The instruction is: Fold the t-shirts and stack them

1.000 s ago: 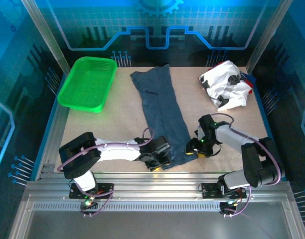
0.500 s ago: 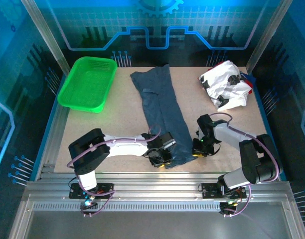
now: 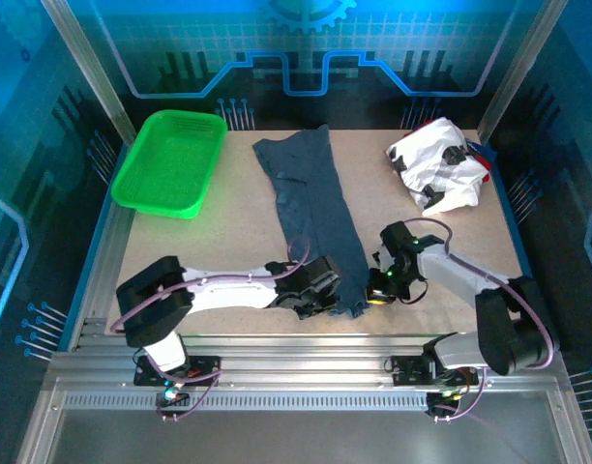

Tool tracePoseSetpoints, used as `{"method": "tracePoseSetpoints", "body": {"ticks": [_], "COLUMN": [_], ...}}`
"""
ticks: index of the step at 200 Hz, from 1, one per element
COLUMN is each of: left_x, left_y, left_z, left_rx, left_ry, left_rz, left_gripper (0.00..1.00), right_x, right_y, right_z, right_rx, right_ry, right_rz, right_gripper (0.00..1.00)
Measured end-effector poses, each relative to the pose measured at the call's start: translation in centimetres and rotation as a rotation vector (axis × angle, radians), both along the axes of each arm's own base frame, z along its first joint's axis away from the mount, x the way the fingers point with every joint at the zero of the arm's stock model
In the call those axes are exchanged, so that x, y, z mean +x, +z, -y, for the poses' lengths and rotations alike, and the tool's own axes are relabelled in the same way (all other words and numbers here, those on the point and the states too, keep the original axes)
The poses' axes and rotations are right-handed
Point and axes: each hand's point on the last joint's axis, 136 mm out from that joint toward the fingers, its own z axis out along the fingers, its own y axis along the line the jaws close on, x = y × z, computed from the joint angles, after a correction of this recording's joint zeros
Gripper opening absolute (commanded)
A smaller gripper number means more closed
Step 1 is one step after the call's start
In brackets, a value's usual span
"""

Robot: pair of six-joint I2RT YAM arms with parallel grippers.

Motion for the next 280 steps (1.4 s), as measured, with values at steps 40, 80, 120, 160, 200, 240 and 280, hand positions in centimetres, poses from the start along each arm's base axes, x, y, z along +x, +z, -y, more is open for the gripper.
{"method": "tracePoseSetpoints", "body": {"ticks": [40, 80, 120, 160, 200, 240, 280], "left_x": [-2.7, -4.9, -5.6, -5.0, -1.7, 3.9, 8.2], "left_y": [1.3, 1.3, 1.9, 2.6, 5.7, 9.3, 9.9], "left_z": [-2.0, -4.5, -5.7, -6.3, -6.8, -7.7, -10.2], "left_rx": [0.024, 0.066, 0.087, 0.111, 0.074, 0.017, 0.014], "left_ry": [-0.002, 0.013, 0.016, 0.033, 0.084, 0.139, 0.174], "left_rz": [0.018, -0.003, -0.011, 0.0, 0.049, 0.12, 0.134], "left_gripper": [0.0, 0.0, 0.0, 0.0, 0.0, 0.0, 0.0], "right_x": [-2.1, -4.1, -5.9, -5.6, -2.1, 3.6, 9.8], "right_y": [1.4, 3.2, 3.8, 4.9, 8.0, 10.7, 11.7], "right_z": [-0.1, -0.7, -1.3, -1.6, -3.0, -4.2, -4.7], "right_rx": [0.007, 0.023, 0.026, 0.029, 0.039, 0.035, 0.017], "right_ry": [-0.01, 0.002, 0.023, 0.0, 0.0, 0.007, 0.021], "right_rz": [-0.005, 0.012, -0.012, 0.001, 0.076, 0.152, 0.201], "right_gripper": [0.01, 0.0, 0.0, 0.0, 0.0, 0.0, 0.0]}}
